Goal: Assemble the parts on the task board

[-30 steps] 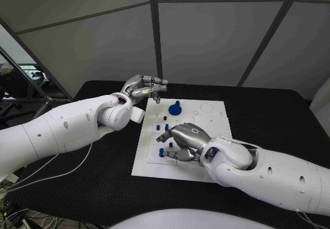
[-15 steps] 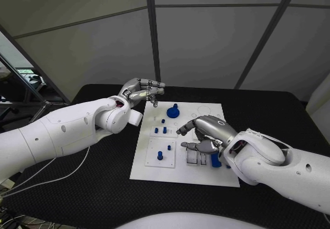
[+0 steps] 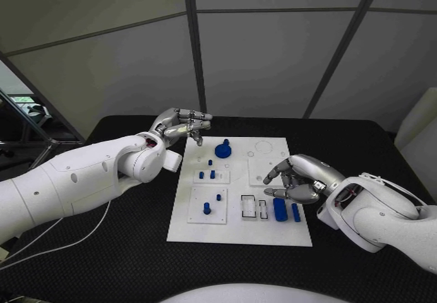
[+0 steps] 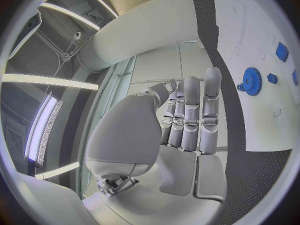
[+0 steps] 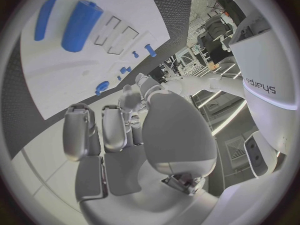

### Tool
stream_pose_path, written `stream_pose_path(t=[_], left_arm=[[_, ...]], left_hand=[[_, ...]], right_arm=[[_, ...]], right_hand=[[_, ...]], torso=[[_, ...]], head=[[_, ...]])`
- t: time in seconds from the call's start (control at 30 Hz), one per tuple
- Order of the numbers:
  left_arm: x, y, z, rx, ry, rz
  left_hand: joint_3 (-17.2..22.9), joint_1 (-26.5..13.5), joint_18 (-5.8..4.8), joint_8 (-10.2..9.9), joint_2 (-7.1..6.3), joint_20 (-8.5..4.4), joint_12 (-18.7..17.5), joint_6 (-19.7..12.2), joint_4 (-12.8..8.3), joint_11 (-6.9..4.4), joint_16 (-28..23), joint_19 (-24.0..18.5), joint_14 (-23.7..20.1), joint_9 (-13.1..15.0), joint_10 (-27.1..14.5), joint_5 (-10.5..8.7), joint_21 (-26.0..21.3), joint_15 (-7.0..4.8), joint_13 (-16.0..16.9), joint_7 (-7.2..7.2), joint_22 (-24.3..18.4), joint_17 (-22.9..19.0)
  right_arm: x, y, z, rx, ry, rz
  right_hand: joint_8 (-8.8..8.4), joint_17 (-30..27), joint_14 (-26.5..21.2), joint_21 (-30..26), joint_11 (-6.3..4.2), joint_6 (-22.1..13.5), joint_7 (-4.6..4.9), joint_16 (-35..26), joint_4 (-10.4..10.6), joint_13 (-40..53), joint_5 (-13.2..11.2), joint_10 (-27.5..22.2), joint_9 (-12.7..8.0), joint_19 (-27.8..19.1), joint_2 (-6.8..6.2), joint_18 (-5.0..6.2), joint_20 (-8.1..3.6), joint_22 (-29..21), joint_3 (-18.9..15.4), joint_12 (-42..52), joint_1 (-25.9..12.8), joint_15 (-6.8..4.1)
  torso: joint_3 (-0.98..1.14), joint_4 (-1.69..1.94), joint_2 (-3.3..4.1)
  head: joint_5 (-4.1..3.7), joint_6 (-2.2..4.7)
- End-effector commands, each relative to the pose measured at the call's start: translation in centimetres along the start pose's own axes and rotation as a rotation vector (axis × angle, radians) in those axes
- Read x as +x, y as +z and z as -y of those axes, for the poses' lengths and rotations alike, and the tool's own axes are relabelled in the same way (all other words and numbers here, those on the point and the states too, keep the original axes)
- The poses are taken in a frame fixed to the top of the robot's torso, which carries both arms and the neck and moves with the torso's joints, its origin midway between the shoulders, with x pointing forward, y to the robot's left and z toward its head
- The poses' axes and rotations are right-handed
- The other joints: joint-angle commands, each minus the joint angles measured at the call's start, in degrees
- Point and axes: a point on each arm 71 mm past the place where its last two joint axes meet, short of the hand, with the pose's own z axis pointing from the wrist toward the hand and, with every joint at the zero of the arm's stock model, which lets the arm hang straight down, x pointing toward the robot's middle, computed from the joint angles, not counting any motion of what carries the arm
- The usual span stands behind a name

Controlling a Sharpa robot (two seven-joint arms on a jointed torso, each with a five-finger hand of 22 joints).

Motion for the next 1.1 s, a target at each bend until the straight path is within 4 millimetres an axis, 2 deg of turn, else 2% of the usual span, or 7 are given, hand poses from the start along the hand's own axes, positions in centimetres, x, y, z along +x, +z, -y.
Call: stream_pose_path(t=[0.03, 0.17, 0.37, 0.47, 0.53, 0.7, 1.1], left_arm=[[0.3, -0.2, 0.1, 0.001, -0.007, -0.020], [0.5, -0.5, 0.0, 0.003, -0.009, -0.032], [0.8, -1.1, -0.1, 0.012, -0.015, -0.048], [1.0, -1.4, -0.3, 0.011, -0.018, -0.053], [1.1, -1.5, -0.3, 0.011, -0.020, -0.055], [1.3, -1.6, -0.3, 0.015, -0.022, -0.059], [1.4, -1.7, -0.3, 0.017, -0.023, -0.060]], left_hand=[[-0.1, -0.2, 2.18, 0.4, 0.57, -0.35, 0.6, -0.5, -0.3, 0.00, -1.7, 0.5, 0.1, 0.0, -0.6, -0.21, -1.5, -0.11, 0.1, 0.02, -1.4, -1.1], [-0.3, -0.5, 2.15, 0.5, 0.69, -0.46, 1.4, -0.6, -0.3, 0.01, -4.3, 1.7, 1.0, 0.0, -1.1, -0.23, -3.9, -0.26, 0.2, 0.12, -4.0, -2.6], [-0.3, -0.5, 2.10, 0.6, 0.65, -0.42, 1.5, -0.6, -0.3, 0.01, -4.4, 1.8, 1.1, 0.0, -1.1, -0.22, -4.1, -0.26, 0.2, 0.03, -4.2, -2.6], [-0.3, -0.5, 2.09, 0.6, 0.66, -0.41, 1.6, -0.6, -0.3, 0.01, -4.4, 1.8, 1.2, 0.0, -1.1, -0.22, -4.1, -0.25, 0.2, 0.03, -4.2, -2.6], [-0.3, -0.5, 2.09, 0.6, 0.66, -0.41, 1.6, -0.6, -0.3, 0.01, -4.4, 1.8, 1.2, 0.0, -1.1, -0.22, -4.1, -0.25, 0.2, 0.03, -4.2, -2.6], [-0.4, -0.6, 2.07, 0.6, 0.67, -0.39, 1.6, -0.5, -0.3, 0.01, -4.4, 1.9, 1.2, 0.0, -1.1, -0.22, -4.1, -0.23, 0.2, 0.03, -4.3, -2.6], [-0.4, -0.6, 2.06, 0.6, 0.68, -0.38, 1.6, -0.5, -0.3, 0.01, -4.4, 1.9, 1.2, 0.0, -1.1, -0.22, -4.1, -0.23, 0.2, 0.03, -4.3, -2.6]], right_arm=[[0.1, -0.7, 1.4, 0.172, 0.049, -0.056], [-0.2, -1.8, 2.7, 0.278, 0.039, -0.070], [0.0, -2.7, 3.3, 0.373, 0.015, -0.082], [0.1, -2.9, 3.7, 0.405, -0.013, -0.092], [0.2, -3.0, 3.9, 0.422, -0.020, -0.098], [0.7, -2.8, 4.1, 0.444, -0.013, -0.117], [2.1, -2.1, 3.8, 0.441, -0.017, -0.173]], right_hand=[[1.27, 3.4, 2.8, 1.3, 0.41, -0.4, 0.14, 2.1, 1.8, 10.7, 2.5, 0.7, 0.8, 1.0, -0.12, -0.91, 0.02, 7.4, -2.5, 8.6, -1.9, 0.50], [2.37, 5.4, 2.9, 2.0, 0.58, -1.7, 0.19, 3.3, 4.3, 14.1, 6.6, 0.5, 1.7, 1.5, -0.23, -1.09, 0.28, 8.3, -6.1, 10.9, -3.6, 0.72], [3.26, 6.8, 3.0, 2.5, 0.71, -2.8, 0.30, 4.1, 5.7, 16.0, 7.0, 0.4, 2.4, 1.9, 0.17, -1.24, 0.40, 8.9, -8.6, 11.8, -3.2, 0.85], [3.77, 7.1, 3.0, 2.6, 0.78, -3.4, 0.33, 4.3, 6.7, 16.5, 7.3, 0.3, 2.7, 1.9, 0.34, -1.25, 0.49, 9.0, -10.3, 11.8, -3.3, 0.90], [4.11, 7.2, 2.9, 2.4, 0.85, -3.8, 0.39, 4.3, 7.6, 16.7, 7.9, 0.2, 3.0, 1.8, 0.84, -1.20, 0.55, 8.9, -11.6, 11.7, -4.2, 0.98], [4.76, 7.4, 2.9, 2.3, 0.91, -4.4, 0.40, 4.4, 7.6, 17.3, 8.0, 0.2, 3.4, 1.6, 1.48, -1.17, 0.65, 8.8, -14.0, 11.6, -6.3, 1.05], [5.64, 7.7, 3.0, 2.3, 0.83, -4.5, 0.26, 4.6, 7.6, 18.1, 6.9, 0.3, 4.0, 1.6, 2.03, -1.16, 0.66, 8.8, -15.9, 11.7, -7.2, 1.03]], torso=[[-0.08, -0.08, 0.11], [0.01, -0.22, 0.13], [0.10, -0.17, 0.08], [0.13, -0.17, -0.02], [-0.06, -0.10, -0.06], [0.03, -0.12, -0.01], [-0.02, -0.13, 0.05]], head=[[-1.19, 0.16], [-2.33, 0.17], [-3.97, -0.05], [-4.38, 0.00], [-4.59, -0.03], [-4.52, -0.12], [-4.37, -0.44]])
